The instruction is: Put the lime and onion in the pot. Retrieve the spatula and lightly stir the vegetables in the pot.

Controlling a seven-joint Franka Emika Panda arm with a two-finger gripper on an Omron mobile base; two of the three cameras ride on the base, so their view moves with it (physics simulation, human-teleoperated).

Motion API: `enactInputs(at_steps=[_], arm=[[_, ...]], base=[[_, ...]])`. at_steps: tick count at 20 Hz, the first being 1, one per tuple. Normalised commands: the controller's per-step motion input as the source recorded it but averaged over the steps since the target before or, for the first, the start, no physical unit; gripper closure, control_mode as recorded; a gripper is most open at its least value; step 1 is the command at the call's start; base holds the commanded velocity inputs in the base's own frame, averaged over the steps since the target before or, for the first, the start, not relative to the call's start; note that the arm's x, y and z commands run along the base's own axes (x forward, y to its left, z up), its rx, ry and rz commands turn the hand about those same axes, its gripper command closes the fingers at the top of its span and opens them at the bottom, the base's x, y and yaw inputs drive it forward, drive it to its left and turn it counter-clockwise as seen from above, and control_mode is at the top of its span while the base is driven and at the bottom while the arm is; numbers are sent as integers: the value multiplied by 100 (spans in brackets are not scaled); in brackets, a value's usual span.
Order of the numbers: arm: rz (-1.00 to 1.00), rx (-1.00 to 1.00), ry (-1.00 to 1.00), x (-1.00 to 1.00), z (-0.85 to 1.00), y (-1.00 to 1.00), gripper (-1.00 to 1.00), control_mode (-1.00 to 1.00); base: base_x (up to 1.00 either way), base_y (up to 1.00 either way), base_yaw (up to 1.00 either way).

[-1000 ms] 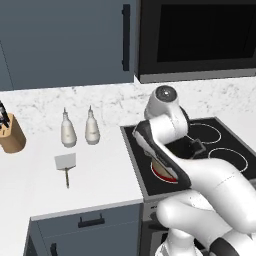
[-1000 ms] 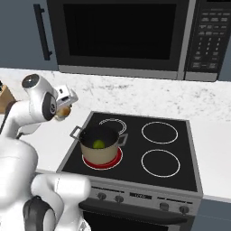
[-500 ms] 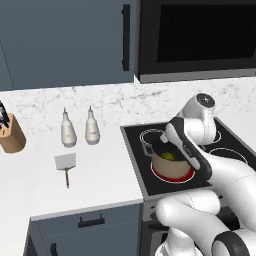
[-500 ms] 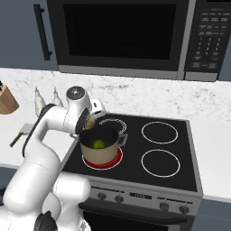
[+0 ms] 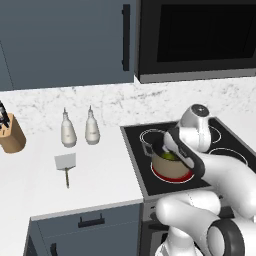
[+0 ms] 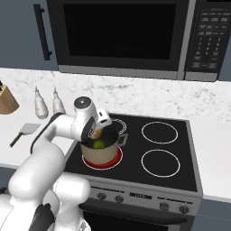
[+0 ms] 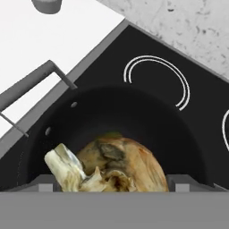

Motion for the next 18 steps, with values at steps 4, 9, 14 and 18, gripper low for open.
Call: enactInputs(at_steps=[4, 9, 14, 18], arm=[[0, -12, 0, 5, -41, 0, 100, -100], [0, -7, 0, 0, -24, -6, -100, -100], [0, 0, 0, 0, 10, -4, -100, -100], [0, 0, 0, -4, 55, 1, -100, -100]], base=[[0, 0, 0], [0, 0, 0], [0, 0, 0], [0, 0, 0]])
